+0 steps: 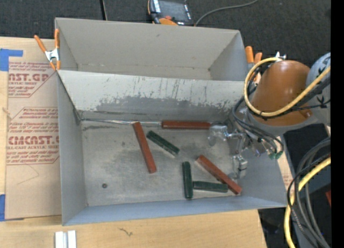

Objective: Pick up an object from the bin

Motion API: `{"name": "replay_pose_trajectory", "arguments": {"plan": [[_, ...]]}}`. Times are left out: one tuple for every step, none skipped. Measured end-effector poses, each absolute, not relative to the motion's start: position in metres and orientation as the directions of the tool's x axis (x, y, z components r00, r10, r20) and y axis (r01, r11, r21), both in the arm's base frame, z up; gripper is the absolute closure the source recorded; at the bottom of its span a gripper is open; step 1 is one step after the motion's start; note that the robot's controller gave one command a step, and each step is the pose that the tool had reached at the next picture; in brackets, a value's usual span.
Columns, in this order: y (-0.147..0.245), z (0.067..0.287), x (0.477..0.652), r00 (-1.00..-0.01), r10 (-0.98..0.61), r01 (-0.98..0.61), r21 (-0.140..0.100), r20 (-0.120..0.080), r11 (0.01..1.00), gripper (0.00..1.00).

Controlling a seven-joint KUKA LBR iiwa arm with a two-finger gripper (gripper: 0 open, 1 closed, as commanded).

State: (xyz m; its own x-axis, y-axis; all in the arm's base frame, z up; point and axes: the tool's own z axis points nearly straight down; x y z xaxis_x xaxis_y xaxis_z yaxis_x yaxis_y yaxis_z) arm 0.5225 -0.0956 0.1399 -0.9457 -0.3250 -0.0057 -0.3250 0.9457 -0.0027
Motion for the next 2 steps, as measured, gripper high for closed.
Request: {"name": "replay_pose_trajectory", "arguments": {"plan": [[-0.0517,0.0673,0.4953,-0.972,-0.234,-0.234,0.003,-0.001,0.972,0.00],[-0.0542,0.0694,0.4956,-0.973,-0.232,-0.232,0.001,0.000,0.973,1.00]]}}
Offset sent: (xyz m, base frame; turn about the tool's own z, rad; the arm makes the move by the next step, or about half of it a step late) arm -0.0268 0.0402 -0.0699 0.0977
